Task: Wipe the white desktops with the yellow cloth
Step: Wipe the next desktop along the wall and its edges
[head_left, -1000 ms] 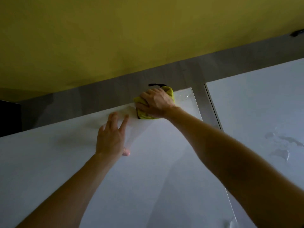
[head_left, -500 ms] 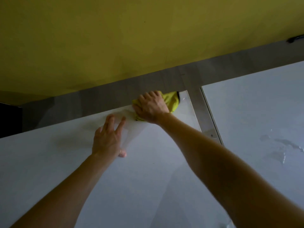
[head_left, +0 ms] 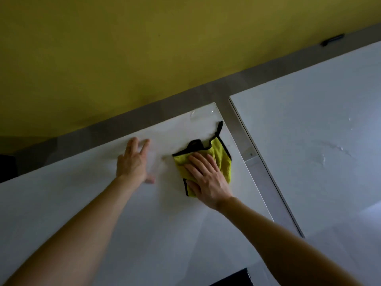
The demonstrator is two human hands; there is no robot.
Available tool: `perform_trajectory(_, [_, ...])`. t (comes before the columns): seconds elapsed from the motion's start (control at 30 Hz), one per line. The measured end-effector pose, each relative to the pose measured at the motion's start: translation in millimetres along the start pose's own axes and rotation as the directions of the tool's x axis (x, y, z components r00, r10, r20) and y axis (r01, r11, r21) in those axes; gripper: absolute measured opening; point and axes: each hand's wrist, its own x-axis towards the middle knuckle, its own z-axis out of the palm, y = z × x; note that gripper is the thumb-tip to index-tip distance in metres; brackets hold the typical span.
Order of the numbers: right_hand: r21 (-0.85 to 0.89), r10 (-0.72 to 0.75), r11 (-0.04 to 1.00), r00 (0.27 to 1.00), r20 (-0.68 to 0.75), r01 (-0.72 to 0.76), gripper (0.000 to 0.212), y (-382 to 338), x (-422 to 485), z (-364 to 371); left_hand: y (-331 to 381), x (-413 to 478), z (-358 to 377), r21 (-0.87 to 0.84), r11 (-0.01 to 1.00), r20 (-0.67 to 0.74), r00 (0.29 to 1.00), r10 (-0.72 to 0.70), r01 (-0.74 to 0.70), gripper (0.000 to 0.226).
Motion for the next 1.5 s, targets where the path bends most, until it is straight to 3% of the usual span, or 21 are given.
perform_trajectory(0.07, [-0.009, -0.014, 1.0, 0.995, 0.096, 0.015, 0.062, -22, -34, 6, 1, -11, 3, 0.017, 1.0, -0.041, 0.999, 0.012, -0.011, 0.132])
perform_trajectory(0.13, [-0.01, -0.002, 1.0, 0.994, 0.108, 0.003, 0.062, -33, -50, 1, 6, -29, 14, 0.008, 0.998, -0.122, 0.99, 0.07, -0.07, 0.096])
perform_trajectory(0.23, [0.042, 0.093, 0.995, 0.996, -0.012, -0.092, 0.046, -41, -66, -18, 23, -57, 37, -0.244, 0.96, -0.139, 0.985, 0.106, -0.138, 0.043])
perform_trajectory(0.3, [0.018, 0.216, 0.976, 0.975, -0.055, -0.215, 0.033, -45, -86, -32, 36, -68, 48, -0.448, 0.893, -0.038, 0.998, 0.044, -0.056, 0.047])
perform_trajectory(0.37, [-0.052, 0.352, 0.935, 0.934, 0.055, -0.35, 0.034, -56, -111, -46, 49, -71, 57, -0.555, 0.831, 0.057, 0.998, 0.001, 0.031, 0.066])
perform_trajectory(0.47, [-0.142, 0.489, 0.872, 0.845, 0.215, -0.468, 0.038, -82, -147, -63, 65, -79, 62, -0.627, 0.772, 0.139, 0.99, -0.025, 0.108, 0.071])
perform_trajectory(0.63, [-0.207, 0.616, 0.788, 0.746, 0.253, -0.58, 0.039, -119, -188, -77, 84, -82, 47, -0.637, 0.767, 0.095, 0.995, -0.023, 0.078, 0.038])
perform_trajectory(0.77, [-0.239, 0.656, 0.755, 0.71, 0.257, -0.611, 0.039, -127, -207, -90, 92, -69, 44, -0.571, 0.819, 0.105, 0.994, 0.009, 0.053, 0.034])
perform_trajectory(0.87, [-0.246, 0.668, 0.743, 0.714, 0.21, -0.623, 0.036, -124, -217, -103, 104, -88, 24, -0.703, 0.71, 0.105, 0.993, 0.061, 0.031, 0.023])
perform_trajectory(0.97, [-0.226, 0.672, 0.738, 0.721, 0.17, -0.636, 0.037, -113, -220, -116, 134, -124, -5, -0.908, 0.412, 0.174, 0.963, 0.205, 0.076, 0.013])
perform_trajectory(1.03, [-0.155, 0.678, 0.733, 0.728, 0.101, -0.662, 0.044, -102, -220, -124, 158, -143, -17, -0.95, 0.297, 0.194, 0.933, 0.303, 0.101, 0.015])
perform_trajectory(1.2, [0.02, 0.667, 0.743, 0.737, -0.109, -0.669, 0.058, -66, -232, -149, 231, -185, -28, -0.977, 0.169, 0.187, 0.898, 0.399, 0.129, 0.02])
perform_trajectory(1.33, [0.135, 0.767, 0.638, 0.61, -0.2, -0.758, 0.064, -12, -266, -169, 295, -216, -34, -0.982, 0.087, 0.187, 0.893, 0.409, 0.166, 0.019])
perform_trajectory(1.4, [0.215, 0.79, 0.605, 0.544, -0.282, -0.767, 0.079, 14, -284, -189, 323, -225, -37, -0.983, 0.078, 0.186, 0.893, 0.409, 0.169, 0.021])
perform_trajectory(1.47, [0.236, 0.765, 0.633, 0.547, -0.341, -0.737, 0.097, 45, -303, -210, 348, -231, -42, -0.986, 0.065, 0.17, 0.898, 0.406, 0.157, 0.018])
perform_trajectory(1.5, [0.233, 0.748, 0.655, 0.574, -0.333, -0.718, 0.096, 61, -311, -219, 359, -233, -44, -0.987, 0.054, 0.161, 0.901, 0.402, 0.153, 0.017])
